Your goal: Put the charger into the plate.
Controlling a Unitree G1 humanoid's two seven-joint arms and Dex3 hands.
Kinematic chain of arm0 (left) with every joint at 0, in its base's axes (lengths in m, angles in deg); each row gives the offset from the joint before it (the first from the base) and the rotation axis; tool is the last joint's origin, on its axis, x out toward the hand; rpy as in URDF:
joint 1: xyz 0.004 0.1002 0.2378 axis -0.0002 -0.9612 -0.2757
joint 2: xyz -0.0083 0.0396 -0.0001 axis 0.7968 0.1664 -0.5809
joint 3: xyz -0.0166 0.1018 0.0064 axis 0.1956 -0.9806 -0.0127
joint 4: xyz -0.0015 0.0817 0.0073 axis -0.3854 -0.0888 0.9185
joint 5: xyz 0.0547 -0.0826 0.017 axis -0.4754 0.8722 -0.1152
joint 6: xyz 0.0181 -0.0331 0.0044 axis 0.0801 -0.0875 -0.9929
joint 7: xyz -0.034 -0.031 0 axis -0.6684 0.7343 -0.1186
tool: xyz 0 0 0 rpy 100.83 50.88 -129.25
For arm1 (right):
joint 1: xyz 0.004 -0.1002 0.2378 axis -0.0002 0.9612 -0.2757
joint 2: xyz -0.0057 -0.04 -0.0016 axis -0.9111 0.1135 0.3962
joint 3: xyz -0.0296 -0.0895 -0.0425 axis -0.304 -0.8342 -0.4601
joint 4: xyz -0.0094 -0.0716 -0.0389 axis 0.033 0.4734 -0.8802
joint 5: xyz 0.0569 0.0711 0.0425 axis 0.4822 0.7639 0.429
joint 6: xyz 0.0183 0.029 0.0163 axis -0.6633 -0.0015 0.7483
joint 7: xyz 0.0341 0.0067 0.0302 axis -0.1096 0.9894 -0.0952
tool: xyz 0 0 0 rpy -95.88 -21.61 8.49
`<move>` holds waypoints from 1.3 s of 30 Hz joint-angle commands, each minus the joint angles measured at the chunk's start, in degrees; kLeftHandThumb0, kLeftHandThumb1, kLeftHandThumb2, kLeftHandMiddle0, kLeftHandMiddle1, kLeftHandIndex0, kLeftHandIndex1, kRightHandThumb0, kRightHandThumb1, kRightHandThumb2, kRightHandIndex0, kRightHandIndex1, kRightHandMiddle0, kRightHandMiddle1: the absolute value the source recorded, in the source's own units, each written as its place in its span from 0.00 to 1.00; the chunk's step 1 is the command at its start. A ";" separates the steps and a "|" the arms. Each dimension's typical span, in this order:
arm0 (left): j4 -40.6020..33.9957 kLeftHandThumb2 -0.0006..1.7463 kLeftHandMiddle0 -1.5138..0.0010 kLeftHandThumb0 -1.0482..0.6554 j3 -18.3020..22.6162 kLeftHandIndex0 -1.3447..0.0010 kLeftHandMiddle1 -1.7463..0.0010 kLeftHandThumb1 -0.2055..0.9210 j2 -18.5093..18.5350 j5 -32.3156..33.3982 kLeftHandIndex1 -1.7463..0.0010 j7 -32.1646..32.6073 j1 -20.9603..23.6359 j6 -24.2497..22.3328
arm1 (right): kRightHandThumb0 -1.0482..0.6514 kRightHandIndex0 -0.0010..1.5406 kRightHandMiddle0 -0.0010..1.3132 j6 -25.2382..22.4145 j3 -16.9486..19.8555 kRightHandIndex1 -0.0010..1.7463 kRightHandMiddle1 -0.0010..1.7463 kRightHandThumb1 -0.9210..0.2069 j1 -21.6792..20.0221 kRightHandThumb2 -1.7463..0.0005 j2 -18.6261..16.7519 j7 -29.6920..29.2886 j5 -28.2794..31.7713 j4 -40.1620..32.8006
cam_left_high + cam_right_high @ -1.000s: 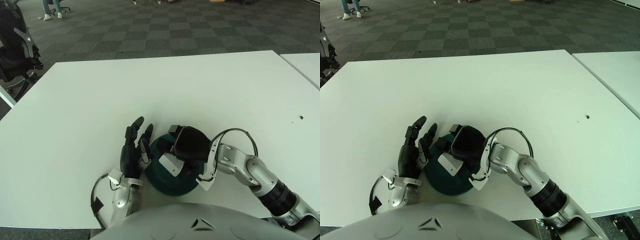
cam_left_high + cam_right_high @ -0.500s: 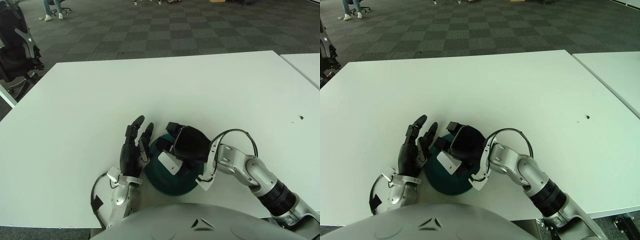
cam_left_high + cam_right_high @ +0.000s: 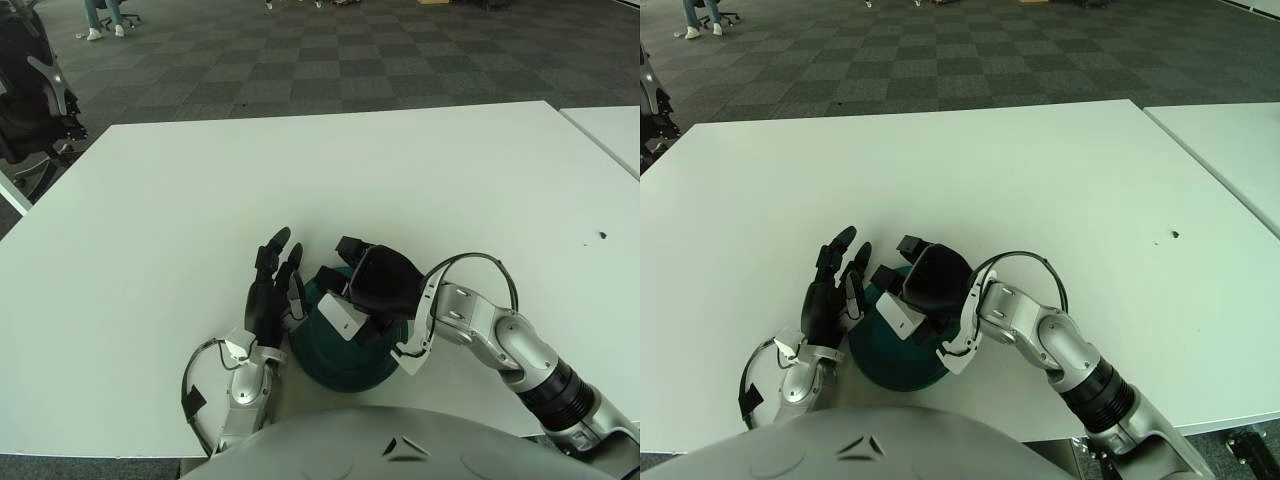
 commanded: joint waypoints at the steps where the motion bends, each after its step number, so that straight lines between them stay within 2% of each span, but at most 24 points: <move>1: -0.96 0.55 0.89 0.11 -1.66 1.00 1.00 1.00 -4.29 -2.78 0.77 2.27 0.83 0.73 | 0.00 0.07 0.01 -0.98 0.63 0.49 0.48 0.00 1.42 0.43 -0.07 0.53 0.60 -1.77; 3: -0.86 0.56 0.90 0.11 -1.89 1.00 1.00 1.00 -4.11 -3.37 0.78 2.94 0.94 1.07 | 0.00 0.09 0.00 -1.08 0.57 0.37 0.37 0.00 1.80 0.43 0.07 0.41 0.37 -2.01; 4: -0.64 0.56 0.91 0.11 -1.96 1.00 1.00 1.00 -4.11 -3.84 0.78 3.36 1.07 1.40 | 0.00 0.09 0.00 -1.08 0.55 0.36 0.35 0.00 1.95 0.43 0.14 0.14 0.06 -2.07; 6: -0.05 0.57 0.92 0.12 -2.78 1.00 1.00 1.00 -4.95 -6.12 0.81 5.17 1.44 1.94 | 0.00 0.11 0.00 -1.01 0.53 0.25 0.27 0.00 2.24 0.43 0.29 -1.02 -1.33 -2.25; 9: -0.17 0.58 0.94 0.12 -3.25 1.00 1.00 1.00 -4.88 -7.41 0.83 6.67 1.27 2.27 | 0.00 0.12 0.00 -1.19 0.60 0.13 0.22 0.00 2.65 0.43 0.36 -1.63 -2.68 -2.65; 12: -0.62 0.59 0.94 0.11 -3.90 1.00 1.00 1.00 -4.65 -7.59 0.86 7.52 0.78 2.11 | 0.00 0.10 0.00 -1.39 0.77 0.07 0.18 0.00 2.75 0.43 0.37 -1.34 -2.95 -2.97; 16: -0.68 0.60 0.95 0.11 -5.04 1.00 1.00 1.00 -4.71 -5.77 0.89 7.47 0.09 2.31 | 0.00 0.08 0.00 -0.92 0.90 0.03 0.14 0.00 2.29 0.41 0.74 0.36 -1.06 -3.28; 20: -0.74 0.60 0.95 0.11 -5.97 1.00 1.00 1.00 -4.54 -3.62 0.90 6.90 -0.08 2.18 | 0.00 0.07 0.00 -1.54 1.51 0.02 0.11 0.00 1.08 0.40 0.72 4.50 1.83 -5.04; 27: -1.20 0.60 0.96 0.10 -7.10 1.00 1.00 1.00 -4.34 -1.16 0.94 6.84 0.20 0.17 | 0.00 0.05 0.00 -4.07 1.72 0.00 0.08 0.00 2.80 0.40 -0.78 7.15 3.14 -6.34; 39: -3.79 0.61 0.97 0.11 -6.61 0.99 0.99 1.00 -3.60 -2.67 0.98 9.55 -0.36 -2.64 | 0.00 0.02 0.00 -5.51 1.93 0.00 0.02 0.00 3.57 0.43 -0.73 10.00 4.28 -8.98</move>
